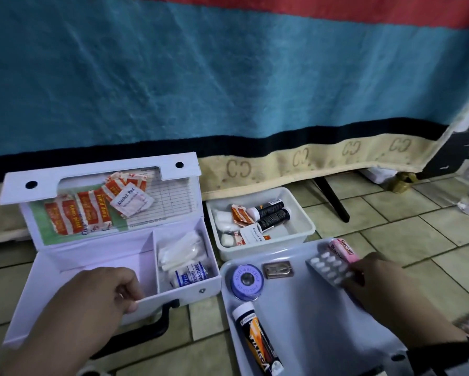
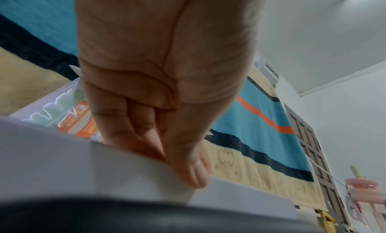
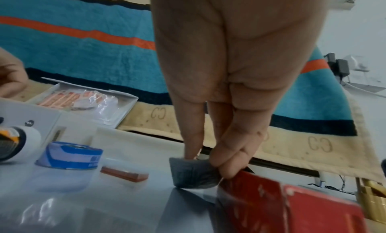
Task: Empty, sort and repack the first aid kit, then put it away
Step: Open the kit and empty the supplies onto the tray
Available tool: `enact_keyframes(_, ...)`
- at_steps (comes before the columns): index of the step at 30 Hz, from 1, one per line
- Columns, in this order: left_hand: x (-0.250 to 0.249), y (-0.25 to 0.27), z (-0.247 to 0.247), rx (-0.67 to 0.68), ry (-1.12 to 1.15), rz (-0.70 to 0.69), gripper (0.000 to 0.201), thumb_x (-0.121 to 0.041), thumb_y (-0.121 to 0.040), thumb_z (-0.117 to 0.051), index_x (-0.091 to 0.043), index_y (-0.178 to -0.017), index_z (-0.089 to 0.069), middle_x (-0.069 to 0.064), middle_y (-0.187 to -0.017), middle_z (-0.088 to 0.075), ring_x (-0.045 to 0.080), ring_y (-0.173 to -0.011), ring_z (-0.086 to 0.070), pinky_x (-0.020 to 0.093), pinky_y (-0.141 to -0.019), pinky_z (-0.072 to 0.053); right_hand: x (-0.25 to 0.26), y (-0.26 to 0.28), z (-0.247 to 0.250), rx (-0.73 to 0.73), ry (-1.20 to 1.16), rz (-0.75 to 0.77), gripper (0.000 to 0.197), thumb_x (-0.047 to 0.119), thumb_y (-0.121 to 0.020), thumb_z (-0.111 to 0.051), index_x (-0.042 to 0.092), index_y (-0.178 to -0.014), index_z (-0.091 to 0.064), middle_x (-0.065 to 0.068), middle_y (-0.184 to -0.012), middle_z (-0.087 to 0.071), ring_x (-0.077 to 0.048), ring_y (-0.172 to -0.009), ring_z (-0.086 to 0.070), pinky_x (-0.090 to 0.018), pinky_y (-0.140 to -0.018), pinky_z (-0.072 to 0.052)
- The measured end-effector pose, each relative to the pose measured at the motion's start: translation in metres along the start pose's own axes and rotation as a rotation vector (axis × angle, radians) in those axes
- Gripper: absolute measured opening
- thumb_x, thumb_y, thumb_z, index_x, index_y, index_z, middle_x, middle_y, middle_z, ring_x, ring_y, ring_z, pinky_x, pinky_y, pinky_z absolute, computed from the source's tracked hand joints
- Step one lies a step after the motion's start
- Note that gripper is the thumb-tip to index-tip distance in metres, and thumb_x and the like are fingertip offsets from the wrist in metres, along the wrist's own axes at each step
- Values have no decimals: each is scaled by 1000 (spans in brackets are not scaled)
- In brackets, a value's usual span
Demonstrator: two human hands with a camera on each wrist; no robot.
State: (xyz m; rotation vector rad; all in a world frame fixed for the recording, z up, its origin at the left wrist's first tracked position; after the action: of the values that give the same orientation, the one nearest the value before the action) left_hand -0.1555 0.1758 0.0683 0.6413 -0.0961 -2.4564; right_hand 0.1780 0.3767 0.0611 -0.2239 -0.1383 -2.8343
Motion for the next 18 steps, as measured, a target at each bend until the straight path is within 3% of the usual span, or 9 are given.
enact_keyframes(1, 0, 1, 0, -9, 5, 4, 44, -11, -68, -78, -53, -65, -62, -30, -60, -64, 1, -66, -62, 29, -71, -52, 2, -1, -3, 15, 5, 16, 14, 25, -83, -61, 13, -80, -69, 5, -72, -34, -7, -52, -36, -13, -47, -27)
enact_keyframes(3, -1, 2, 0, -27, 19, 8, 43, -13, -67, -78, -53, -65, -62, -27, -60, -65, 0, -66, -62, 28, -70, -52, 11, 1, -3, 40, 28, 15, 18, 29, -83, -62, 12, -88, -69, 1, -81, -37, -12, -59, -45, -19, -55, -31)
enact_keyframes(5, -2, 4, 0, -43, 28, 16, 40, -16, -69, -78, -53, -65, -62, -18, -61, -67, -1, -67, -62, 27, -69, -51, 29, 5, 7, 23, 41, 52, 7, 32, -83, -62, 26, -80, -61, 0, -86, -39, -18, -67, -51, -26, -63, -34)
enact_keyframes(6, -2, 5, 0, -48, 29, 17, 37, -17, -70, -77, -51, -64, -62, -15, -63, -68, 0, -68, -61, 26, -69, -51, 43, 6, 16, 15, 4, 101, 11, 34, -83, -62, 32, -75, -54, 1, -88, -43, -15, -66, -48, -26, -64, -35)
enact_keyframes(8, -1, 5, 0, -59, 30, 23, 33, -17, -72, -75, -45, -60, -63, -15, -65, -67, 1, -70, -60, 26, -68, -50, 81, 10, 29, 22, -99, 265, 6, 36, -84, -62, 33, -90, -62, 3, -100, -56, -8, -69, -49, -26, -71, -42)
enact_keyframes(9, 0, 6, 0, -63, 28, 29, 32, -17, -73, -73, -44, -60, -63, -15, -65, -67, 1, -70, -60, 27, -68, -50, 103, 10, 32, 58, -131, 377, 19, 35, -86, -59, 30, -104, -64, 5, -108, -59, -7, -76, -53, -24, -76, -44)
enact_keyframes(12, -1, 8, 0, -78, 15, 24, 34, -16, -74, -71, -46, -61, -61, -17, -64, -66, 1, -70, -58, 28, -67, -50, 179, 17, 24, 147, -175, 689, 27, 24, -94, -48, 24, -117, -62, 0, -115, -64, -17, -99, -59, -27, -86, -43)
enact_keyframes(15, -2, 10, 1, -108, 23, 25, 30, -15, -74, -71, -37, -57, -63, -18, -61, -65, 0, -68, -57, 26, -64, -49, 233, 19, -10, 184, 118, 877, 34, 15, -91, -48, 23, -123, -58, -7, -119, -63, -26, -110, -57, -35, -89, -45)
enact_keyframes(18, -1, 10, 1, -115, 22, 13, 27, -15, -75, -70, -35, -59, -63, -25, -66, -65, -2, -69, -57, 24, -65, -49, 255, 15, -33, 251, 455, 876, 34, 18, -90, -49, 20, -123, -58, -6, -121, -61, -27, -115, -54, -38, -95, -38)
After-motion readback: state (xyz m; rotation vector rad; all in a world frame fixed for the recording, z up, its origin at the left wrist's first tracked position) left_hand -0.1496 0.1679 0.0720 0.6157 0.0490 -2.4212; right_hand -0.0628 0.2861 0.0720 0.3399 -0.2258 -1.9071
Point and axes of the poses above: each hand's wrist, its own y-axis away from the middle knuckle, its own z-axis out of the back of the hand, x = y × z, the point moved 5 cm from there along -y, towards the middle knuckle
